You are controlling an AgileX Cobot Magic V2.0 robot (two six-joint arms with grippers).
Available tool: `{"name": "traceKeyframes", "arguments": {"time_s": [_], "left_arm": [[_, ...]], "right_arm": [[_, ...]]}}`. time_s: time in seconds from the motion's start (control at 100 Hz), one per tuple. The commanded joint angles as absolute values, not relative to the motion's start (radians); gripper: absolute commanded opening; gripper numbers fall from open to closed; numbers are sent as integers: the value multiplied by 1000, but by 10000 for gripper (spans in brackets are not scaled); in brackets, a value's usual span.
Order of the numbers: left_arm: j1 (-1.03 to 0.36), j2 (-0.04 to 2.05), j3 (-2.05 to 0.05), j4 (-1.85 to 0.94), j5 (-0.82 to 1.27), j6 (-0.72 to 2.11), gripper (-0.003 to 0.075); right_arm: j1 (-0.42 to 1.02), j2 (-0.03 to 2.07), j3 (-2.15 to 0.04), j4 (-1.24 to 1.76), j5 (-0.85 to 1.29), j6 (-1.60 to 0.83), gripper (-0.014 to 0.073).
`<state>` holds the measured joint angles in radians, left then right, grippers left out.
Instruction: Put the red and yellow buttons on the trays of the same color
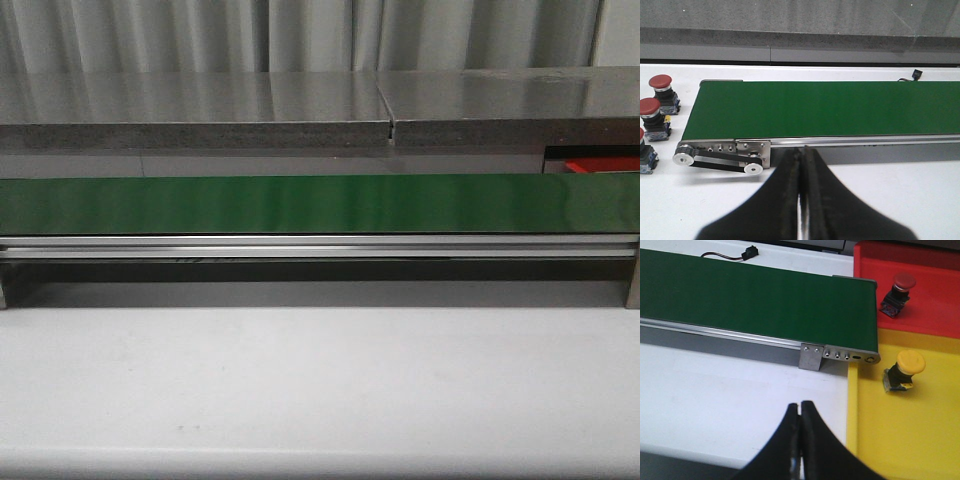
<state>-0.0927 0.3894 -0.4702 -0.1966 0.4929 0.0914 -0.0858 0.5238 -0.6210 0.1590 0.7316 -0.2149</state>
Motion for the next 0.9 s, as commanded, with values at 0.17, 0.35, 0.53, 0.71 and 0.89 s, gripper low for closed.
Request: {"name": "traceKeyframes", "arguments": {"time_s": [0.17, 0.35, 0.53, 0.71, 0.89], "left_arm": [[-101, 396, -498, -209, 428, 89, 312], [-101, 396, -498, -209, 415, 89, 637], [-95, 406, -500, -206, 411, 87, 659], [-33, 524, -552, -141, 413, -16, 659], [67, 730, -679, -148, 413, -27, 659]], "right_arm": [[-83, 526, -642, 165, 674, -223, -117], [-83, 526, -642, 165, 674, -223, -117], [-83, 526, -642, 165, 674, -223, -117], [-83, 526, -642, 165, 674, -223, -117], [-83, 526, -642, 165, 674, -223, -117]]}}
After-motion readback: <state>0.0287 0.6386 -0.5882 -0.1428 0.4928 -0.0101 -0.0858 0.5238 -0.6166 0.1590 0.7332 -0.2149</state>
